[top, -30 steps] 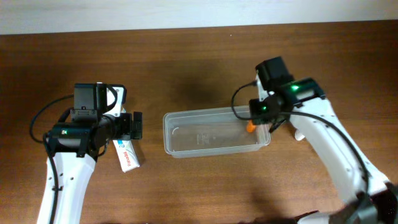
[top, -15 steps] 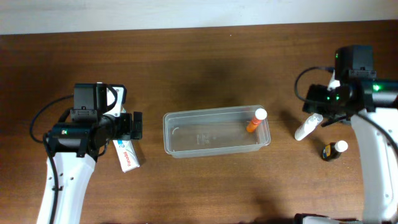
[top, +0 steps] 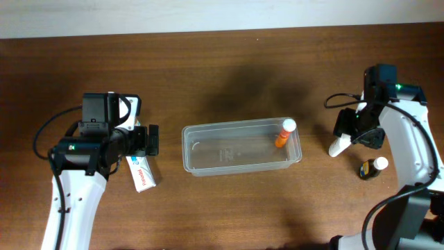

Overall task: Pack container
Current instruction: 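Grasp the white plastic bottle with the right gripper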

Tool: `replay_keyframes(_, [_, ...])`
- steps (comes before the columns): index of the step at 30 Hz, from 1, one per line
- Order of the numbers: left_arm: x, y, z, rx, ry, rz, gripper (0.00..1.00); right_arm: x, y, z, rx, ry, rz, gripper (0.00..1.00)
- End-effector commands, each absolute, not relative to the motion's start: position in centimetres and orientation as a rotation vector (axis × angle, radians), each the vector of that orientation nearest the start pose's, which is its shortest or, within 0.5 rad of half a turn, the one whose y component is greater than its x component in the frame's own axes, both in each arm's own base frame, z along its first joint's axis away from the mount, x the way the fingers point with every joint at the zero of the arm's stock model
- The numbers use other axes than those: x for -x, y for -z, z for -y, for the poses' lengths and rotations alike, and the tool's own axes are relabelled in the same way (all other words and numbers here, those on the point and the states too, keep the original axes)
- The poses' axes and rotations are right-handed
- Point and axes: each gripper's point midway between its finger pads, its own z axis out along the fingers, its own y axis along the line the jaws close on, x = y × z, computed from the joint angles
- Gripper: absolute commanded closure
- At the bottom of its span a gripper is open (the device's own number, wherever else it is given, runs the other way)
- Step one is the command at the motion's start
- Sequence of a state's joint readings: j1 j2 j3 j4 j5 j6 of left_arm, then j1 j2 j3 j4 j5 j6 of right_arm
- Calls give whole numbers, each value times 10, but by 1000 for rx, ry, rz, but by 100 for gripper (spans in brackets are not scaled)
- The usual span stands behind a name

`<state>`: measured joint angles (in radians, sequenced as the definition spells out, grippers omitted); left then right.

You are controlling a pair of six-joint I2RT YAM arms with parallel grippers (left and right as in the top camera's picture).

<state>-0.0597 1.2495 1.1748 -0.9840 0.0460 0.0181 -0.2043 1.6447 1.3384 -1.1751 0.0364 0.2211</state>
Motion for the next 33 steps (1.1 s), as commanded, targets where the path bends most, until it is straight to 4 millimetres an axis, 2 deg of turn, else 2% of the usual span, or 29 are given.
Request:
replay_keyframes(1, [-307,-198,29,-118,92,-2612,1,-306,-115,71,-644,46,-2979,42])
replay_keyframes(4, [-307,-198,29,-118,92,-2613,0,-306,-115,71,-644,48,-2979,54])
replay_keyframes(8, [-307,-197,29,-118,92,-2615,1,-306,-115,71,-645,52,-2978,63])
replay_keyframes(14, [-307,-197,29,-118,92,-2615,1,-306,-115,72,-646,57,-2977,73])
replay_keyframes(20, [-307,-197,29,-118,92,-2615,1,-307,-115,72,-644,57,-2972,79])
replay_keyframes(28, [-307,-197,29,-118,92,-2615,1,-307,-117,72,-643,56,-2972,96])
replay_keyframes(33, [-307,-198,29,-118,92,-2614,1,-305,-138,71,-633,49,-2930,96])
